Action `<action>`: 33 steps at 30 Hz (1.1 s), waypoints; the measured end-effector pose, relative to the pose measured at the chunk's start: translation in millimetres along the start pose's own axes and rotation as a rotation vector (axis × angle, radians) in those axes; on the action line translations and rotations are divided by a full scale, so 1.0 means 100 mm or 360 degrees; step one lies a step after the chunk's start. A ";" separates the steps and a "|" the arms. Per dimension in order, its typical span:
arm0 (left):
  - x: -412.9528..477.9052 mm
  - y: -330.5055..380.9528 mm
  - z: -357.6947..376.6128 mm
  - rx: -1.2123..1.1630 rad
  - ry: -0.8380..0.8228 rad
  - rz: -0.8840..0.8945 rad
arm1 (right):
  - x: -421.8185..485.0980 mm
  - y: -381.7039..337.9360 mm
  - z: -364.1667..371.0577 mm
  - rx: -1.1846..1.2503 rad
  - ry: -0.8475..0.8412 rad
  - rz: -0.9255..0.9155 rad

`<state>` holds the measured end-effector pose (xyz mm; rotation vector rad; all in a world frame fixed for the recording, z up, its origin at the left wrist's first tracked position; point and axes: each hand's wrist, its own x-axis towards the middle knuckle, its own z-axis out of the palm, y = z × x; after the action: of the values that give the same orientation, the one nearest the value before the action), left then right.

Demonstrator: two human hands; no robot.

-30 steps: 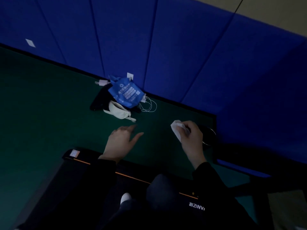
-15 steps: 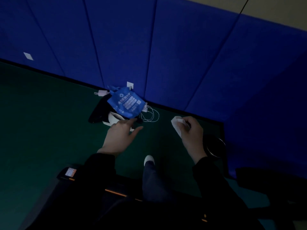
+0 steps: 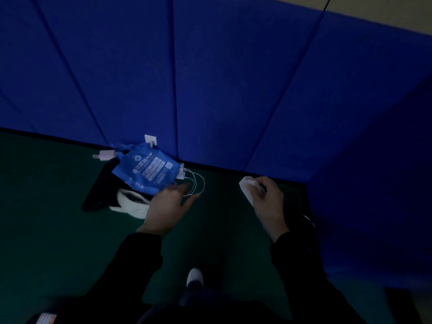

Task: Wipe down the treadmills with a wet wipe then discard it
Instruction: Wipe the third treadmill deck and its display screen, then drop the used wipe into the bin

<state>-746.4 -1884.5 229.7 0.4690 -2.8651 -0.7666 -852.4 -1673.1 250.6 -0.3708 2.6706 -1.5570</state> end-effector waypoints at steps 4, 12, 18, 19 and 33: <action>0.59 0.19 0.06 0.0002 -0.0041 0.0039 | 0.45 0.12 -0.08 0.0021 0.0059 0.0016; 1.39 0.68 0.34 -0.0045 -0.0258 0.0365 | 0.86 0.44 -0.40 0.0004 0.0294 0.0197; 2.03 1.14 0.71 -0.0038 -0.0485 0.0637 | 1.03 0.73 -0.75 -0.0015 0.0606 0.0391; 2.16 1.22 0.80 -0.0037 -0.0552 0.0706 | 1.06 0.77 -0.81 -0.0022 0.0662 0.0439; 3.59 2.37 1.71 -0.0096 -0.1020 0.1467 | 1.69 1.20 -1.17 -0.0238 0.1413 0.0865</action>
<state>-1182.6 -1729.4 221.1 -1.2342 -3.0112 -0.8819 -1055.7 -1553.1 221.9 1.2237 3.0174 -1.5492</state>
